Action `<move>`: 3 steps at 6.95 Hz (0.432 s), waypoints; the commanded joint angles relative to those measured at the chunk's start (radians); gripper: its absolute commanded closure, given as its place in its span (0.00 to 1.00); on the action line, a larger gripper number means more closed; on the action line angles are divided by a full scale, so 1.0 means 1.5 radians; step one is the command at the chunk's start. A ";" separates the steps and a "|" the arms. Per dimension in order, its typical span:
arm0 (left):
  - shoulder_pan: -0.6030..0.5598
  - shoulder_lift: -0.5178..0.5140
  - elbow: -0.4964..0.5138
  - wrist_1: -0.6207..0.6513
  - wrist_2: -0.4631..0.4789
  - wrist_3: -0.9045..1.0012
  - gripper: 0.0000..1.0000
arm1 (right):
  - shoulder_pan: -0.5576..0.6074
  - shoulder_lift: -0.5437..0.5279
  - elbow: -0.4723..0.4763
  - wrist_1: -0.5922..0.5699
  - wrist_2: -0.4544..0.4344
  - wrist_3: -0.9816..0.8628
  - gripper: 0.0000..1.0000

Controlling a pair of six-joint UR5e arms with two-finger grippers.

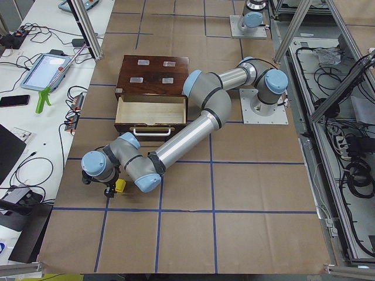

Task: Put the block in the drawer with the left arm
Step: 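Lower the left gripper and grasp the yellow cube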

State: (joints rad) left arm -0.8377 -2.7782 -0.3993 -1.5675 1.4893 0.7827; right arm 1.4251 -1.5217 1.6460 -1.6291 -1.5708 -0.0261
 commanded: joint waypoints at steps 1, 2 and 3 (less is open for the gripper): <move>0.000 -0.004 0.000 0.001 0.000 0.000 0.43 | 0.000 0.001 0.000 0.000 0.000 0.000 0.00; 0.000 -0.004 0.000 0.001 0.000 -0.001 0.65 | 0.000 0.000 0.000 0.000 0.000 0.000 0.00; -0.001 0.002 0.000 0.001 0.000 -0.001 0.70 | 0.000 0.000 0.000 0.000 0.000 0.000 0.00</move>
State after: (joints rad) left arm -0.8378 -2.7815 -0.3989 -1.5663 1.4895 0.7813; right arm 1.4251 -1.5213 1.6459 -1.6291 -1.5708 -0.0261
